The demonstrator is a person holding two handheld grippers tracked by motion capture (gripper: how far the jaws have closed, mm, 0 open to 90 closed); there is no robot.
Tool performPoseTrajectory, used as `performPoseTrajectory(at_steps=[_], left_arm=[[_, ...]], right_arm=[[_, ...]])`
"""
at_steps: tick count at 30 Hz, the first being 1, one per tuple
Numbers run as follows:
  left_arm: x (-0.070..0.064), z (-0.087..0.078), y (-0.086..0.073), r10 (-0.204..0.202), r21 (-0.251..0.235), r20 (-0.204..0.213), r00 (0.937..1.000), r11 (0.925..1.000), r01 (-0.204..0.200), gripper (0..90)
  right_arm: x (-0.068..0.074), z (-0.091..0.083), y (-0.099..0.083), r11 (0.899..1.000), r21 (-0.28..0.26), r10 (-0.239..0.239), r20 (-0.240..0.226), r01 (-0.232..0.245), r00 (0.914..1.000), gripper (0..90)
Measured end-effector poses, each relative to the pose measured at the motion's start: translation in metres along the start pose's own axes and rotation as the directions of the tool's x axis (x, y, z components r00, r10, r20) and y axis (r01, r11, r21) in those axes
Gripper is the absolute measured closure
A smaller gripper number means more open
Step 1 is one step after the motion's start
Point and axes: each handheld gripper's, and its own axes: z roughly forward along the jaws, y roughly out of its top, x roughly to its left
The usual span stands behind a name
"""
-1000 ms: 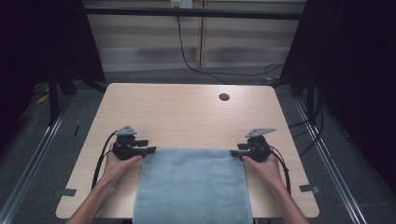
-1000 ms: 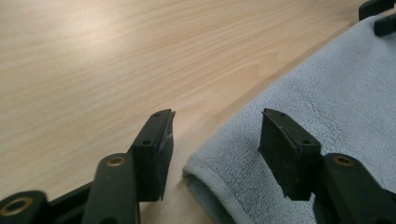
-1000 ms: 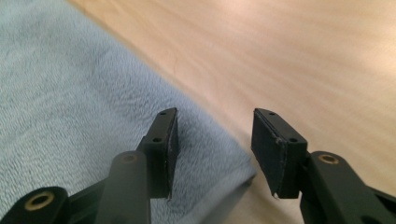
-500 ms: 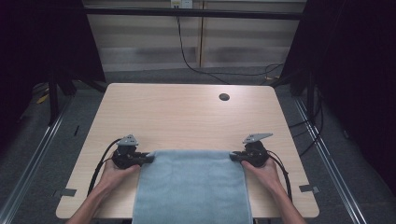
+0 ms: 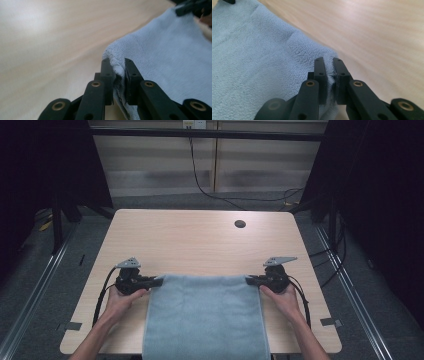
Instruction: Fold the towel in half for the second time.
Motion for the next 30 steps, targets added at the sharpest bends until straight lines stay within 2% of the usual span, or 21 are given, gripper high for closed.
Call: performPoseTrajectory(at_steps=[2,5,9,12,15,22,26,30], left_arm=[[0.0,0.0,0.007,0.015,-0.004,-0.012,0.9998,0.9999,-0.015,80.5],[0.001,0.0,0.013,0.004,-0.028,-0.016,0.9999,0.9996,-0.005,80.6],[0.005,0.0,0.022,-0.001,-0.059,-0.026,0.9997,0.9983,0.0,80.6],[0.006,-0.002,0.034,0.006,-0.072,-0.034,0.9994,0.9974,-0.008,80.7],[0.006,-0.005,0.045,0.011,-0.095,-0.038,0.9992,0.9953,-0.014,80.8],[0.01,-0.012,0.075,0.034,-0.125,-0.061,0.9976,0.9913,-0.042,80.8],[0.011,-0.015,0.089,0.025,-0.149,-0.053,0.9983,0.9882,-0.033,81.1],[0.008,-0.022,0.099,0.039,-0.17,-0.051,0.9979,0.9844,-0.047,81.4]], right_arm=[[-0.001,-0.002,0.005,1.0,-0.021,0.007,-0.001,-0.007,1.0,83.7],[-0.004,-0.006,0.011,0.998,-0.055,0.013,0.003,-0.013,0.9999,83.7],[-0.01,-0.008,0.017,0.998,-0.063,0.025,0.021,-0.023,0.9995,83.9],[-0.01,-0.013,0.028,0.995,-0.096,0.023,0.028,-0.02,0.9993,84.1],[-0.009,-0.017,0.042,0.994,-0.105,0.008,0.035,-0.004,0.9994,84.1],[-0.027,-0.02,0.068,0.99,-0.14,0.031,0.035,-0.025,0.9989,84.3],[-0.029,-0.023,0.078,0.986,-0.162,0.031,0.039,-0.024,0.9988,84.3],[-0.03,-0.031,0.086,0.982,-0.184,0.041,0.038,-0.034,0.9984,84.3]])
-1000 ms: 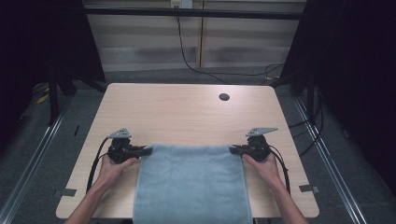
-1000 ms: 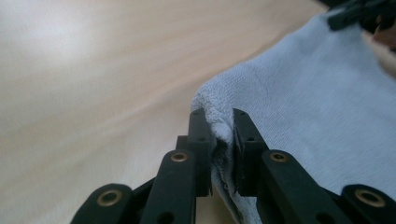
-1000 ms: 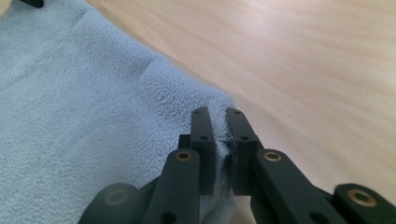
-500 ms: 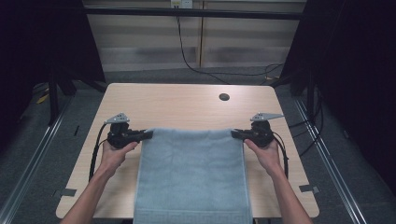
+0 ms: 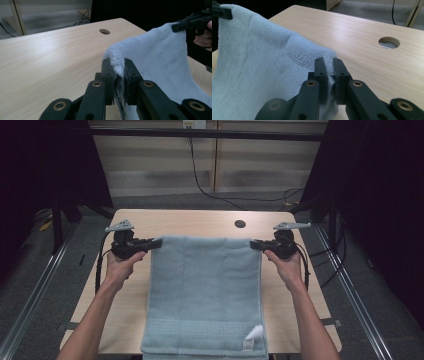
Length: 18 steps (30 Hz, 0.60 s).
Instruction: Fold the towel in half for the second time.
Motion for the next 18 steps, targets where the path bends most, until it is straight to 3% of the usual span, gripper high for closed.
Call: performPoseTrajectory(at_steps=[5,7,9,13,18], left_arm=[[-0.001,-0.004,0.019,0.015,-0.042,0.005,0.9999,0.999,-0.014,81.3],[-0.002,-0.003,0.024,0.038,-0.035,0.001,0.9993,0.9987,-0.038,81.3],[-0.002,-0.002,0.023,0.025,-0.05,0.011,0.9996,0.9985,-0.024,81.3],[0.004,0.003,0.012,0.024,-0.017,-0.001,0.9997,0.9996,-0.024,81.2],[0.0,-0.003,0.002,0.032,-0.016,0.015,0.9994,0.9994,-0.031,81.3]], right_arm=[[0.0,-0.008,0.019,0.999,-0.039,-0.004,0.009,0.005,1.0,84.3],[0.0,-0.011,0.027,0.999,-0.052,-0.006,0.009,0.007,0.9999,84.3],[-0.002,-0.012,0.03,0.998,-0.061,-0.001,0.008,0.001,1.0,84.3],[-0.006,-0.008,0.019,0.999,-0.039,0.015,0.004,-0.014,0.9999,84.3],[-0.001,-0.011,0.006,0.999,-0.04,0.014,-0.039,-0.015,0.9991,84.2]])
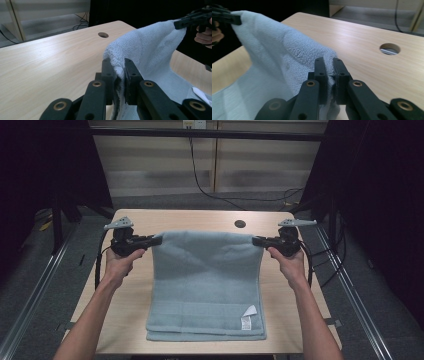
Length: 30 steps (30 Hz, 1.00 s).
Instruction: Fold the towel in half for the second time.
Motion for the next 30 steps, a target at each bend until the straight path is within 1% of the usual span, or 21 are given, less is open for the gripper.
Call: performPoseTrajectory(at_steps=[2,3,7,10,11,12,13,16,18,19,20,21,22,23,24,25,26,28,29,30], left_arm=[[-0.005,-0.007,-0.003,0.003,-0.014,0.018,0.9998,0.9999,-0.003,81.3],[-0.007,-0.008,-0.004,0.009,-0.016,0.018,0.9998,0.9998,-0.009,81.3],[-0.015,-0.017,-0.007,-0.006,-0.043,0.058,0.9983,0.9991,0.008,81.2],[-0.021,-0.022,-0.013,0.011,-0.03,0.054,0.9985,0.9995,-0.009,81.2],[-0.023,-0.024,-0.014,0.016,-0.032,0.053,0.9985,0.9994,-0.014,81.2],[-0.025,-0.026,-0.016,0.013,-0.033,0.058,0.9982,0.9994,-0.011,81.2],[-0.028,-0.029,-0.017,0.022,-0.038,0.057,0.9981,0.9991,-0.02,81.2],[-0.036,-0.035,-0.02,0.021,-0.047,0.06,0.998,0.9987,-0.018,81.2],[-0.041,-0.039,-0.024,0.024,-0.036,0.063,0.9977,0.9991,-0.022,81.2],[-0.043,-0.041,-0.027,0.017,-0.037,0.067,0.9976,0.9992,-0.014,81.2],[-0.045,-0.043,-0.03,-0.002,-0.039,0.082,0.9966,0.9992,0.006,81.2],[-0.047,-0.045,-0.034,-0.007,-0.044,0.094,0.9955,0.999,0.011,81.2],[-0.05,-0.047,-0.038,-0.002,-0.041,0.092,0.9958,0.9992,0.005,81.1],[-0.052,-0.049,-0.042,-0.007,-0.036,0.094,0.9956,0.9993,0.01,81.1],[-0.054,-0.051,-0.046,-0.006,-0.032,0.101,0.9948,0.9995,0.009,81.0],[-0.056,-0.051,-0.049,0.001,-0.027,0.101,0.9949,0.9996,0.002,81.0],[-0.059,-0.052,-0.053,0.003,-0.023,0.096,0.9954,0.9997,-0.001,80.9],[-0.064,-0.054,-0.06,0.003,-0.006,0.105,0.9945,1.0,-0.002,80.9],[-0.066,-0.056,-0.064,0.002,-0.002,0.104,0.9946,1.0,-0.001,80.8],[-0.069,-0.057,-0.067,0.006,0.004,0.11,0.994,1.0,-0.006,80.7]], right_arm=[[0.004,-0.006,-0.004,1.0,-0.007,-0.004,-0.018,0.004,0.9998,84.1],[0.006,-0.009,-0.006,1.0,-0.006,-0.006,-0.024,0.006,0.9997,84.2],[0.013,-0.018,-0.009,1.0,-0.01,-0.023,-0.028,0.023,0.9993,84.2],[0.022,-0.026,-0.011,0.999,-0.01,-0.042,-0.036,0.042,0.9984,84.1],[0.024,-0.029,-0.013,0.999,-0.006,-0.048,-0.038,0.047,0.9981,84.1],[0.027,-0.031,-0.014,0.999,-0.005,-0.052,-0.039,0.052,0.9979,84.0],[0.03,-0.034,-0.016,0.998,-0.006,-0.056,-0.042,0.055,0.9976,84.1],[0.041,-0.043,-0.021,0.997,-0.008,-0.079,-0.047,0.079,0.9958,84.0],[0.047,-0.048,-0.025,0.996,-0.006,-0.093,-0.048,0.093,0.9945,84.1],[0.049,-0.05,-0.027,0.995,-0.002,-0.097,-0.049,0.097,0.9941,84.0],[0.052,-0.052,-0.031,0.995,-0.001,-0.103,-0.052,0.103,0.9933,84.0],[0.055,-0.054,-0.034,0.994,0.005,-0.11,-0.053,0.11,0.9925,83.9],[0.059,-0.056,-0.038,0.993,0.014,-0.115,-0.05,0.116,0.9921,83.8],[0.062,-0.058,-0.043,0.992,0.017,-0.121,-0.052,0.122,0.9913,83.8],[0.065,-0.06,-0.047,0.992,0.02,-0.125,-0.061,0.126,0.9904,83.7],[0.068,-0.062,-0.051,0.991,0.024,-0.128,-0.059,0.129,0.9901,83.5],[0.071,-0.064,-0.056,0.991,0.029,-0.127,-0.053,0.128,0.9906,83.5],[0.076,-0.066,-0.066,0.991,0.033,-0.129,-0.059,0.131,0.9899,83.3],[0.08,-0.067,-0.072,0.991,0.043,-0.127,-0.054,0.129,0.9905,83.3],[0.082,-0.068,-0.078,0.99,0.054,-0.128,-0.062,0.132,0.9898,83.0]])
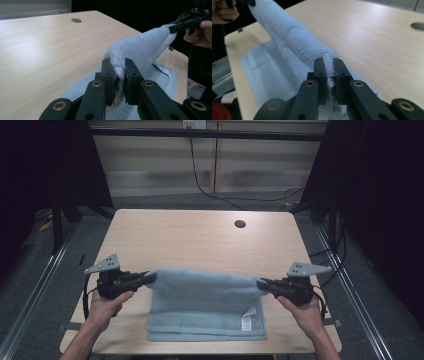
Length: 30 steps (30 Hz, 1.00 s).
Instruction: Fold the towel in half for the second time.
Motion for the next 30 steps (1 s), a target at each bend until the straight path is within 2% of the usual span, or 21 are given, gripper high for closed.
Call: performPoseTrajectory(at_steps=[1,3,4,7,9,12,14,16,17,18,19,21,22,23,25,27,30], left_arm=[[-0.003,0.0,-0.003,0.009,0.007,0.004,0.9999,0.9999,-0.01,80.7],[-0.006,0.002,-0.011,-0.013,0.011,0.038,0.9992,0.9999,0.012,80.1],[-0.008,0.005,-0.018,-0.011,0.025,0.038,0.9992,0.9996,0.01,80.1],[-0.009,0.01,-0.034,-0.034,0.068,0.046,0.9984,0.9972,0.03,79.8],[-0.011,0.01,-0.043,-0.023,0.113,0.037,0.999,0.9934,0.019,79.2],[-0.015,0.006,-0.058,-0.036,0.154,0.03,0.9989,0.9875,0.031,76.7],[-0.019,0.001,-0.066,-0.051,0.161,0.034,0.9981,0.9859,0.045,75.2],[-0.023,-0.005,-0.07,-0.063,0.157,0.046,0.9969,0.9861,0.055,68.9],[-0.025,-0.009,-0.071,-0.07,0.142,0.046,0.9965,0.9879,0.063,64.0],[-0.026,-0.013,-0.071,-0.071,0.126,0.059,0.9957,0.9901,0.063,61.8],[-0.027,-0.017,-0.069,-0.064,0.111,0.054,0.9965,0.9922,0.058,61.1],[-0.026,-0.023,-0.064,-0.061,0.075,0.031,0.9976,0.9954,0.059,55.4],[-0.023,-0.023,-0.061,-0.064,0.074,0.012,0.9979,0.9953,0.063,52.9],[-0.02,-0.022,-0.058,-0.065,0.071,-0.022,0.9976,0.9953,0.067,51.3],[-0.011,-0.016,-0.051,-0.078,0.078,-0.059,0.9952,0.9935,0.083,46.4],[-0.001,-0.011,-0.045,-0.049,0.092,-0.099,0.9939,0.9941,0.058,44.2],[0.019,-0.006,-0.038,-0.049,0.097,-0.153,0.987,0.9933,0.064,40.6]], right_arm=[[0.003,0.0,-0.006,1.0,0.013,-0.005,0.0,0.005,1.0,82.4],[0.01,0.0,-0.017,0.998,0.057,-0.027,0.026,0.025,0.9993,81.9],[0.012,0.0,-0.024,0.996,0.078,-0.033,0.023,0.031,0.9992,81.4],[0.014,0.003,-0.046,0.994,0.106,-0.011,0.007,0.01,0.9999,80.7],[0.013,0.006,-0.059,0.993,0.118,0.024,-0.004,-0.023,0.9997,79.9],[0.018,0.009,-0.069,0.989,0.143,0.028,-0.012,-0.026,0.9995,76.3],[0.022,0.006,-0.071,0.989,0.143,0.031,-0.022,-0.028,0.9993,72.3],[0.026,0.0,-0.074,0.991,0.131,0.042,-0.041,-0.036,0.9983,69.0],[0.028,-0.003,-0.075,0.991,0.124,0.05,-0.054,-0.043,0.9973,66.8],[0.03,-0.005,-0.077,0.992,0.116,0.053,-0.062,-0.045,0.9967,65.7],[0.031,-0.008,-0.077,0.993,0.106,0.051,-0.063,-0.044,0.9967,63.9],[0.033,-0.01,-0.076,0.994,0.092,0.058,-0.068,-0.052,0.996,60.5],[0.033,-0.01,-0.074,0.995,0.088,0.059,-0.063,-0.053,0.9963,59.4],[0.031,-0.009,-0.072,0.995,0.083,0.054,-0.054,-0.049,0.9971,58.1],[0.026,-0.006,-0.066,0.996,0.065,0.064,-0.044,-0.061,0.9969,54.7],[0.02,-0.002,-0.058,0.996,0.045,0.076,-0.024,-0.075,0.9968,51.4],[0.007,0.003,-0.047,0.996,0.006,0.09,0.021,-0.09,0.9958,46.4]])
